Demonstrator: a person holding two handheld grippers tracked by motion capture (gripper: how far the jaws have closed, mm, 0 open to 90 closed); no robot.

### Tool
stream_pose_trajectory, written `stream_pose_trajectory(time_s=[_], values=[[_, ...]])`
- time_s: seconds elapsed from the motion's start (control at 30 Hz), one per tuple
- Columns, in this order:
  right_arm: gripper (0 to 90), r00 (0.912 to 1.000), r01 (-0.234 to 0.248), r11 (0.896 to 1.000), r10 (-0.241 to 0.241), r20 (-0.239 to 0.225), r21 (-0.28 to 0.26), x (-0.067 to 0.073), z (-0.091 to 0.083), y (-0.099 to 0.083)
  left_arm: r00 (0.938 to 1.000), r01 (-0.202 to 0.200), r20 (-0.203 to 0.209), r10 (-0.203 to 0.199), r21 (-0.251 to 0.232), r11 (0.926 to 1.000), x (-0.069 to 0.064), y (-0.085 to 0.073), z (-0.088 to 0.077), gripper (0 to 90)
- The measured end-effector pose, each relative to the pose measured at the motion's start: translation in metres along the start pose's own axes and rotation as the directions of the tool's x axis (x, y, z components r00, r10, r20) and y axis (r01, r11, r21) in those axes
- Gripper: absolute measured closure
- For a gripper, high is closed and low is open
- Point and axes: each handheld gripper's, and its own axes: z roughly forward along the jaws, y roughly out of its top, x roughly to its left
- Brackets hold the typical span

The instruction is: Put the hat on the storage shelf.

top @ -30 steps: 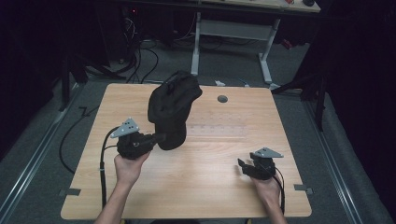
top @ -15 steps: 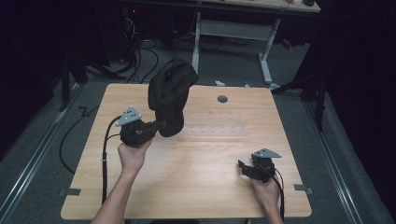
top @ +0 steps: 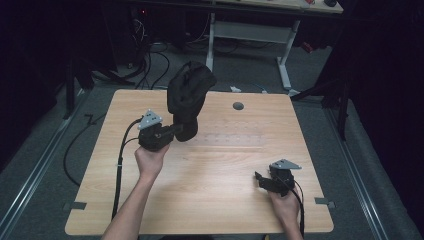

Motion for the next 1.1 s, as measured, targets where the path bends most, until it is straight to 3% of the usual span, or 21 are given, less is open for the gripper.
stream_pose_trajectory(time_s=[0.47,1.1], values=[[34.2,1.0,-0.001,1.0,0.001,0.0,0.0,0.0,0.0,0.0,0.9991,-0.02,-0.035,0.022,0.036,0.9991,0.0,-0.01,0.016,86.2],[34.1,1.0,-0.001,1.0,0.001,0.0,0.0,0.0,0.0,0.0,0.9995,0.029,-0.013,-0.028,0.084,0.996,0.004,-0.025,0.023,85.1]])
